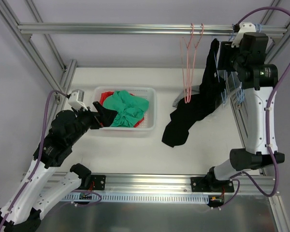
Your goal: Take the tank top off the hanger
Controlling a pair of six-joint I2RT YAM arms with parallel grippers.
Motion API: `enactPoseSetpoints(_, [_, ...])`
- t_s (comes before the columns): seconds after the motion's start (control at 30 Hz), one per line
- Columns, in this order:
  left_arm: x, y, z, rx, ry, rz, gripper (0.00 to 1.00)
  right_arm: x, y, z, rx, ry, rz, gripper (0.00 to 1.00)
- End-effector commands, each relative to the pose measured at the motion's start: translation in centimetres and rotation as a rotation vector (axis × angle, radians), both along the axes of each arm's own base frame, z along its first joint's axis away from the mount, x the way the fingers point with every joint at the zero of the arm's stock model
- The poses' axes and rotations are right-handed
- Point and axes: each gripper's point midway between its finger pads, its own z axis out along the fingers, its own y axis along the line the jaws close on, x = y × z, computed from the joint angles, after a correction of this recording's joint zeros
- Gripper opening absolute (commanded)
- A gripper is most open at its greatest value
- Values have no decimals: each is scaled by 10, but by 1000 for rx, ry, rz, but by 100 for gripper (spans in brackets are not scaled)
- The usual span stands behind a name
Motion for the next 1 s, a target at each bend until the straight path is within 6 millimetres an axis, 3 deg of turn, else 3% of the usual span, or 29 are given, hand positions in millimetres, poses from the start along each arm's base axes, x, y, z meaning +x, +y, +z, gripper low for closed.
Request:
enactPoseSetpoints(0.0, [-21, -10, -20, 36, 18, -126, 99, 11, -5, 1, 0, 12, 5, 58])
enactPoseSetpoints(0.1, [-30, -5, -22, 52, 7, -135, 99, 22, -5, -9, 14, 37, 20, 50])
enactPoseSetpoints(0.13, [-32, -4, -22, 56, 3, -139, 99, 27, -4, -11, 21, 42, 32, 40])
enactPoseSetpoints(0.3, [-30, -4, -31, 102, 17, -156, 99, 28, -4, -11, 24, 42, 31, 15])
enactPoseSetpoints(0.37, [-29, -9, -38, 112, 49, -177, 98, 27, -3, -8, 28, 35, 38, 0])
enactPoseSetpoints(0.53, [-25, -16, -50, 120, 100, -195, 98, 20, 3, 4, 57, 0, 61, 0])
enactPoseSetpoints(0.8, [-25, -20, -49, 120, 107, -217, 98, 2, 16, 49, 127, -162, 114, 0])
enactPoseSetpoints(0.97, [-30, -30, -42, 105, 101, -279, 99, -7, 19, 51, 126, -170, 134, 0])
